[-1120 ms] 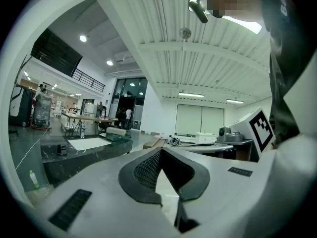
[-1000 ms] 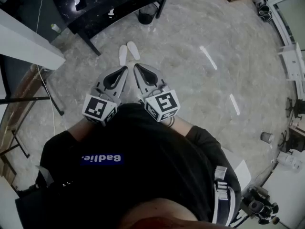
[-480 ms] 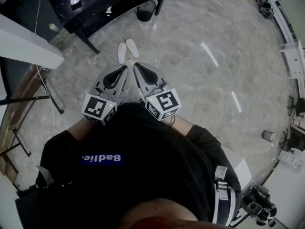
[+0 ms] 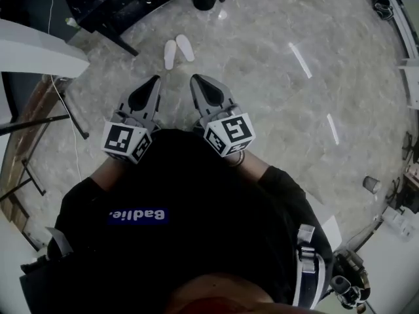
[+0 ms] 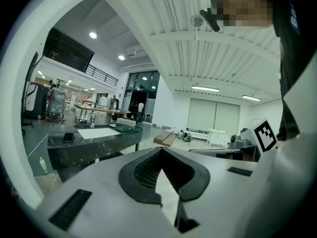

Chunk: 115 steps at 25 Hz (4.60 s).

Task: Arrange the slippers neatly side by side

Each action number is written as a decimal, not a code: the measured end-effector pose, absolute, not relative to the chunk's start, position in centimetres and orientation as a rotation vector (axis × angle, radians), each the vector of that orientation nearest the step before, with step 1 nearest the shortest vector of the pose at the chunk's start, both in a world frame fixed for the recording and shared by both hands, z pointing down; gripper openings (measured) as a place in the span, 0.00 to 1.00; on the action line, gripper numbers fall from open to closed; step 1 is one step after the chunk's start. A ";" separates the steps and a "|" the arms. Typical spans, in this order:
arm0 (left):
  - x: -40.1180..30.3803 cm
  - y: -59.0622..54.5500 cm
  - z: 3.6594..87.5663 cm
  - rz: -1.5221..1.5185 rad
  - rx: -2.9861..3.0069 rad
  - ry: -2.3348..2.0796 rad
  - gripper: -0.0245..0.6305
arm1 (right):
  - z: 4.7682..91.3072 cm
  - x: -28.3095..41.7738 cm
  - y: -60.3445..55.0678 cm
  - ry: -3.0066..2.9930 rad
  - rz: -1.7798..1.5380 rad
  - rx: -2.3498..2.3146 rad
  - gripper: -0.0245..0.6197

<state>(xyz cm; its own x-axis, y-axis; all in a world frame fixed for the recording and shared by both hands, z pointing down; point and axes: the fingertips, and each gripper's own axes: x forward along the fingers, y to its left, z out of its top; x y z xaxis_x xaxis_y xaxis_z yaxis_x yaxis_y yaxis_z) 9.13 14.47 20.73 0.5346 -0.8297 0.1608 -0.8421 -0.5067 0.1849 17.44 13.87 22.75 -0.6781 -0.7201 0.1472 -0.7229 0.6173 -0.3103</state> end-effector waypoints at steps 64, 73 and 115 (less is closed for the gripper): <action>-10.5 -18.8 78.4 0.006 2.384 -1.365 0.04 | 115.6 5.6 -26.9 -1.908 0.471 0.990 0.33; -12.4 -15.9 80.4 0.075 2.361 -1.431 0.04 | 125.3 6.6 -28.9 -1.793 0.419 0.978 0.33; -9.7 -13.3 81.1 0.077 2.446 -1.346 0.04 | 127.8 6.2 -24.4 -1.708 1.145 1.335 0.06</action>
